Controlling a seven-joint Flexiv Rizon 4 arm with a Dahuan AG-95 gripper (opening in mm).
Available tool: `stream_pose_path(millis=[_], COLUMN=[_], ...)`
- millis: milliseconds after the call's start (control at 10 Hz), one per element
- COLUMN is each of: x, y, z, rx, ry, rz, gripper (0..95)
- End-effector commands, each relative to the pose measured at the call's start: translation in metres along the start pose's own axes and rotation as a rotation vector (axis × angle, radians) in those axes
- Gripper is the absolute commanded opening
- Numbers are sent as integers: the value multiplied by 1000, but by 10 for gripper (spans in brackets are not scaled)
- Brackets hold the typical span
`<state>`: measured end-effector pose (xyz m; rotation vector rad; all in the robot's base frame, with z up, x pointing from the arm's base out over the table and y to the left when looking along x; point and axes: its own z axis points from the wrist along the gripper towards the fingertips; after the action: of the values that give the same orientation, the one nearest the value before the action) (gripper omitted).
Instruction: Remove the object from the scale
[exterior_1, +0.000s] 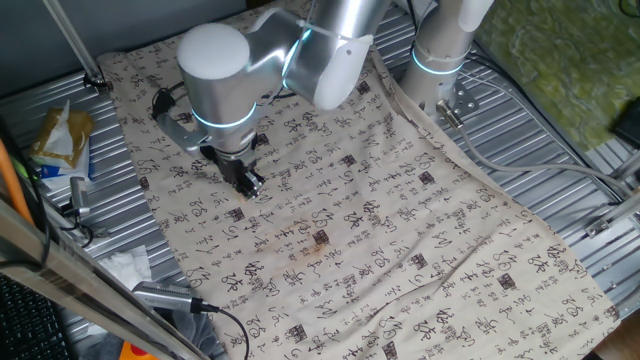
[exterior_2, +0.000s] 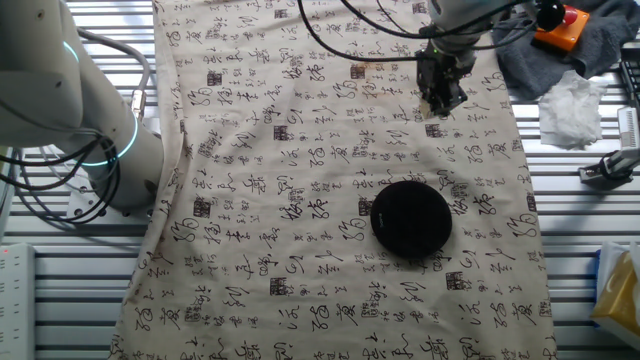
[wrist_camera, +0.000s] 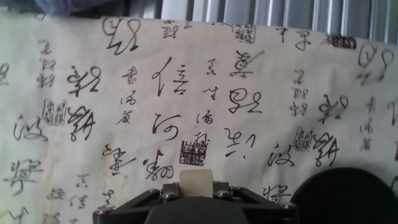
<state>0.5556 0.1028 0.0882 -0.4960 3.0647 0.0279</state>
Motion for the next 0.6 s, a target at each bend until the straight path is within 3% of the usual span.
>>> stream_pose_path(millis=[100,300,500,600], x=[-1,-8,-12,-16], y=[52,94,115,139], z=[13,15,18,21], rx=[6,5,6,7], ry=[-13,-19,-22,-25], rz=[87,140,166,198], gripper=[0,0,0,0])
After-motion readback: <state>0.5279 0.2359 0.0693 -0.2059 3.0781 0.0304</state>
